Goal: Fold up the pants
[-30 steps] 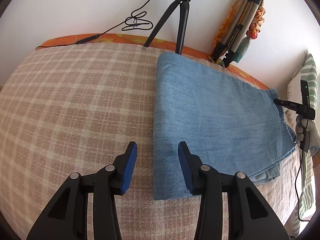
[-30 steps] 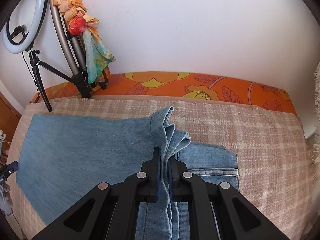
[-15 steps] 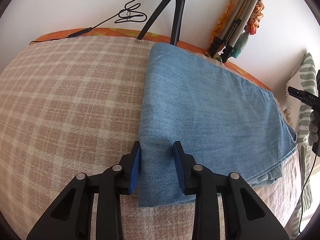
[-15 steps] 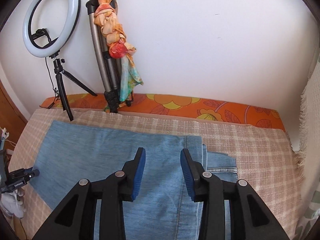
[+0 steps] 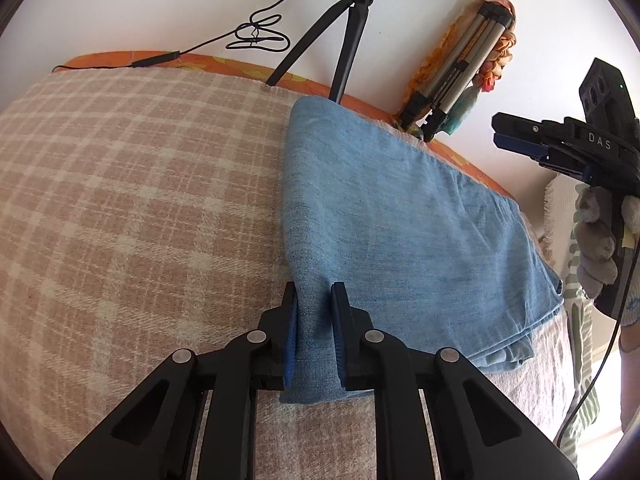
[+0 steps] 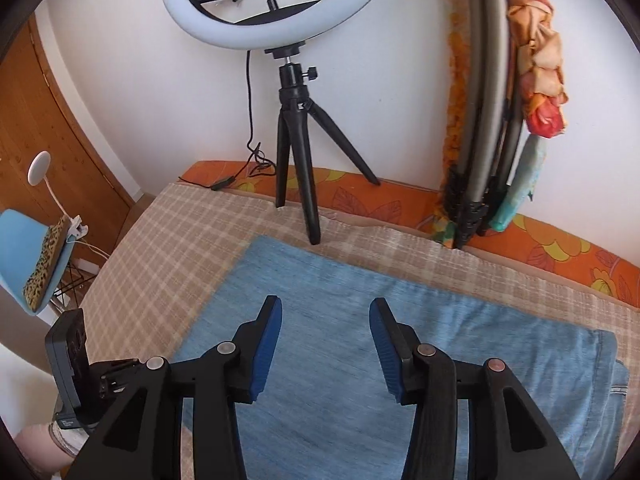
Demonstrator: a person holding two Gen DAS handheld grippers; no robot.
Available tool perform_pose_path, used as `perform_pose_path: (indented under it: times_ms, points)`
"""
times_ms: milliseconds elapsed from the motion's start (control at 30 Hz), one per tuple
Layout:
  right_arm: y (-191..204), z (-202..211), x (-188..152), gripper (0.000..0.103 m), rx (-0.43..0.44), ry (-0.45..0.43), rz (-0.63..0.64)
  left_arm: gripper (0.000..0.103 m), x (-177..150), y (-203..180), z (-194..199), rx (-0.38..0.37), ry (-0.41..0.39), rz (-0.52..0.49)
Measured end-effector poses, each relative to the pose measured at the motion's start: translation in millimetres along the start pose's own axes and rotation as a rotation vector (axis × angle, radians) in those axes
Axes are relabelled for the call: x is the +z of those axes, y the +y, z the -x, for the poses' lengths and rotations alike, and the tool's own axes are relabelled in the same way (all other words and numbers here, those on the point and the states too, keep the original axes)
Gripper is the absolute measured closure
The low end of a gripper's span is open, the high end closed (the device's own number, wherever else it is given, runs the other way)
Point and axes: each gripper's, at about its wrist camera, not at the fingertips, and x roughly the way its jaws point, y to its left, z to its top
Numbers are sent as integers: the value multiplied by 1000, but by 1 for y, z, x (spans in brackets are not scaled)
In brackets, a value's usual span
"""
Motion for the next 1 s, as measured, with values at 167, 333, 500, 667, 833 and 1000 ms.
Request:
perform_pose_path:
  times_ms: [167, 333, 500, 667, 833, 1000]
  points:
    - [40, -48, 13, 55, 62, 60, 19, 90, 0, 4, 1, -36, -14, 19]
    - [73, -97, 27, 55, 61, 130, 37, 90, -4, 5, 1, -61, -32, 21]
    - [96, -141, 41, 55, 5, 203, 54, 90, -4, 1, 3, -78, -47, 4]
    - [106, -174, 45, 55, -104, 278, 85, 90, -4, -4, 4, -80, -55, -23]
    - [112, -181, 48, 55, -165, 330, 121, 90, -5, -5, 5, -90, -57, -24]
    - [122, -199, 47, 56, -238, 388, 173, 90, -9, -9, 7, -88, -63, -39]
